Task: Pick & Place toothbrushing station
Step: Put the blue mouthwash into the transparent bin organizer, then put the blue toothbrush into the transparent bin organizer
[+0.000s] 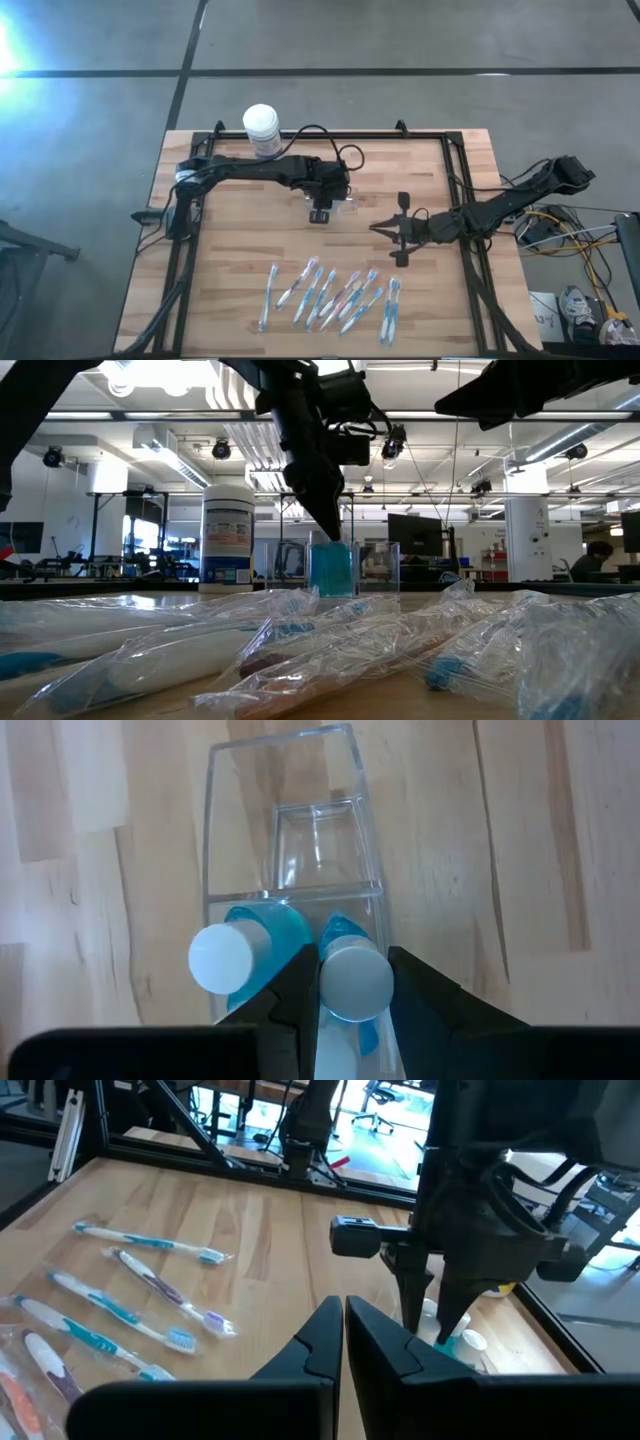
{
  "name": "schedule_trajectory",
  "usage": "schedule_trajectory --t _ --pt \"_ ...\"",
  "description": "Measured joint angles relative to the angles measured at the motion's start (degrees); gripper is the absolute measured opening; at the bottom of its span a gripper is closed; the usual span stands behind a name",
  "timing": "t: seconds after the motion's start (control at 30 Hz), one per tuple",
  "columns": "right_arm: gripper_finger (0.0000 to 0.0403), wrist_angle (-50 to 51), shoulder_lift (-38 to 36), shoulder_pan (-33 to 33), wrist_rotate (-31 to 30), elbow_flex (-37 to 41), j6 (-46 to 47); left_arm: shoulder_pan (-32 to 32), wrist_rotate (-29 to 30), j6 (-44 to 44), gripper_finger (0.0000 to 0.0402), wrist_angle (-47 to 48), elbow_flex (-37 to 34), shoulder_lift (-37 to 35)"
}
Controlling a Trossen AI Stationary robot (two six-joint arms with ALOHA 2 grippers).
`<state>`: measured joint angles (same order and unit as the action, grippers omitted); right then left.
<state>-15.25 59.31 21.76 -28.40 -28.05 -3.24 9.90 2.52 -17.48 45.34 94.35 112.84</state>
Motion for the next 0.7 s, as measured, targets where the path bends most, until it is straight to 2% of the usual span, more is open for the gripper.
schedule_trajectory --t 0.07,0.23,0.37,0.47,0.6,0.7 --pt "0.0013 0.00 0.00 0.00 0.02 0.02 -0.01 0.01 0.01 -0.02 0.0104 -0.13 0.00 -0.07" --pt "0.0013 0.00 0.00 0.00 0.13 0.02 0.01 -0.01 0.12 0.00 0.0191 -0.56 1.08 -0.36" --pt "0.0013 0.13 0.00 0.00 0.24 0.02 0.01 -0.01 0.14 0.07 0.0233 0.79 3.69 -0.46" --pt "0.0013 0.26 0.01 0.00 0.24 0.02 0.01 -0.22 0.14 0.61 0.0244 4.61 7.04 -0.46" --pt "0.0013 0.45 0.00 0.00 0.24 0.11 0.01 -0.50 -0.28 2.53 0.0243 16.19 13.28 -1.40" --pt "0.0013 0.46 0.00 0.00 0.31 0.15 0.07 -1.08 -3.66 3.00 0.0232 19.69 14.51 -5.39"
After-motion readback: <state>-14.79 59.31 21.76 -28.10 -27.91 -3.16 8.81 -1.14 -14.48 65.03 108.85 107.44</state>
